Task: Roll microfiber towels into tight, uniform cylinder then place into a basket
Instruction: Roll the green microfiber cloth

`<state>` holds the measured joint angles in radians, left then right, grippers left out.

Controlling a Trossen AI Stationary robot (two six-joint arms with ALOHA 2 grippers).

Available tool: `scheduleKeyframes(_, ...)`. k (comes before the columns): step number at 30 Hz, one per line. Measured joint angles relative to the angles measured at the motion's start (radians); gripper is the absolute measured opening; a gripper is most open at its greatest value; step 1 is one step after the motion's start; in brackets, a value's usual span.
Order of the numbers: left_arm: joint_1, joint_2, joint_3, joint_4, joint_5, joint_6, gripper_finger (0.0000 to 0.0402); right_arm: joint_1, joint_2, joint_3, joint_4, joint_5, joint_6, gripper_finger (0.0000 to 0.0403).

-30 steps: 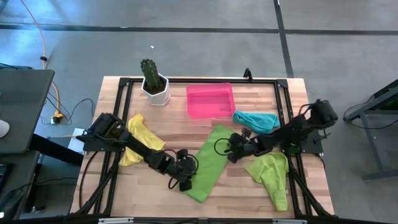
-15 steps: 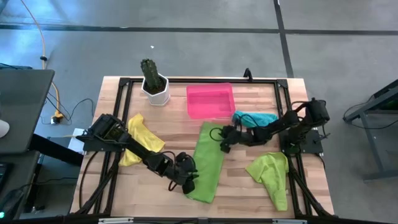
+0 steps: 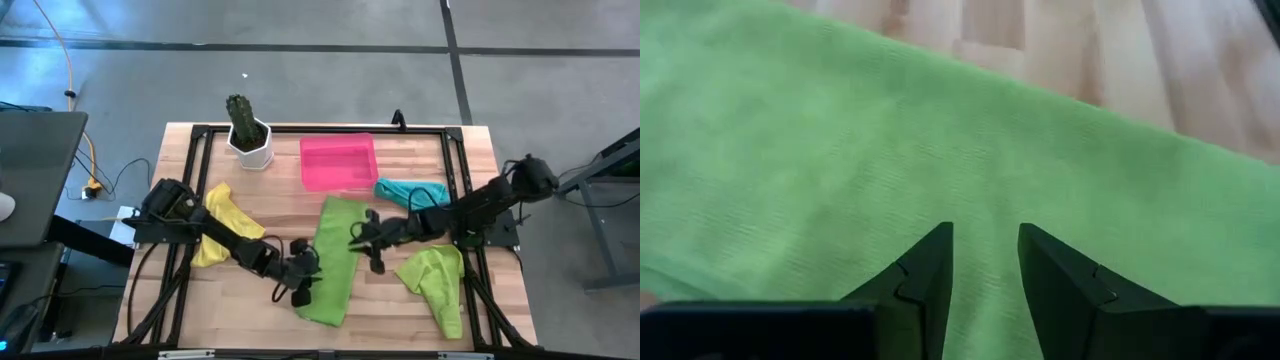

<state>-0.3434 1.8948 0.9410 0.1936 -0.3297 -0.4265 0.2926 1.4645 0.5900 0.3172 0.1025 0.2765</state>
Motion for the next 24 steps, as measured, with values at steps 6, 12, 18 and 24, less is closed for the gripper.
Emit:
scheduleKeyframes(6,0.017,-0.001,0.001,-0.006,0.019,0.105,0.0106,0.118,0.05,0.0,0.008,0.131,0.188,0.0073)
scheduleKeyframes(12,0.025,0.005,0.001,-0.021,0.036,0.042,0.0106,0.172,0.156,0.0,0.037,0.299,0.245,0.0073)
scheduleKeyframes(18,0.007,0.005,0.001,-0.025,0.042,-0.078,0.0106,0.156,0.256,0.0,0.06,0.32,0.31,0.0073)
scheduleKeyframes(24,-0.016,0.015,0.001,-0.023,0.041,-0.194,0.0106,0.129,0.296,0.002,0.044,0.324,0.268,0.0073)
